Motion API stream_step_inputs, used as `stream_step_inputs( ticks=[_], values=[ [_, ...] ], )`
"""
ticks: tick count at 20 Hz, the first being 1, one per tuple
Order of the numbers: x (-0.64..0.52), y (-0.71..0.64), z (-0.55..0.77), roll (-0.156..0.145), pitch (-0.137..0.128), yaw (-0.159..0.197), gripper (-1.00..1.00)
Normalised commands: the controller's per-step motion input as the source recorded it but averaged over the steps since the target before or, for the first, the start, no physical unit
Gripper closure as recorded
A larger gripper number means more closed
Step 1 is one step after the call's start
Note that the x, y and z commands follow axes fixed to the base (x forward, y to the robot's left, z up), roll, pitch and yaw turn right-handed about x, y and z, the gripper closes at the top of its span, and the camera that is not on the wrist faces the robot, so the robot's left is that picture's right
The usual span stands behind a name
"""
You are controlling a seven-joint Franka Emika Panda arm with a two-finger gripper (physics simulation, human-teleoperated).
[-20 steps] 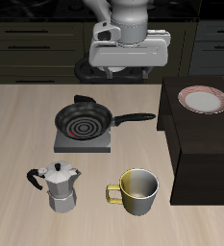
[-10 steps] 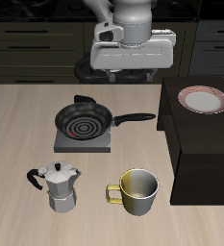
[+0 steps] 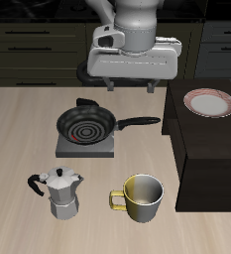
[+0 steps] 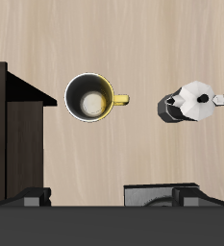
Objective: Place the mug on the plate
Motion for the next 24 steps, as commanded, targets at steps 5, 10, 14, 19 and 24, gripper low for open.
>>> stream_step_inputs(
  ticks=[5,10,14,19,24],
  values=[
    [0.27,-0.02,-0.02,-0.004,0.020,-0.046,-1.00],
    [0.22,0.09,-0.11,0.010,0.018,-0.025,-1.00],
    [0.11,0.08,-0.12,0.018,0.003,-0.006,-1.00],
    [0.10,0.09,-0.23,0.018,0.017,-0.026,-1.00],
    [0.08,0.03,-0.21,-0.003,0.001,-0.045,-1.00]
  ],
)
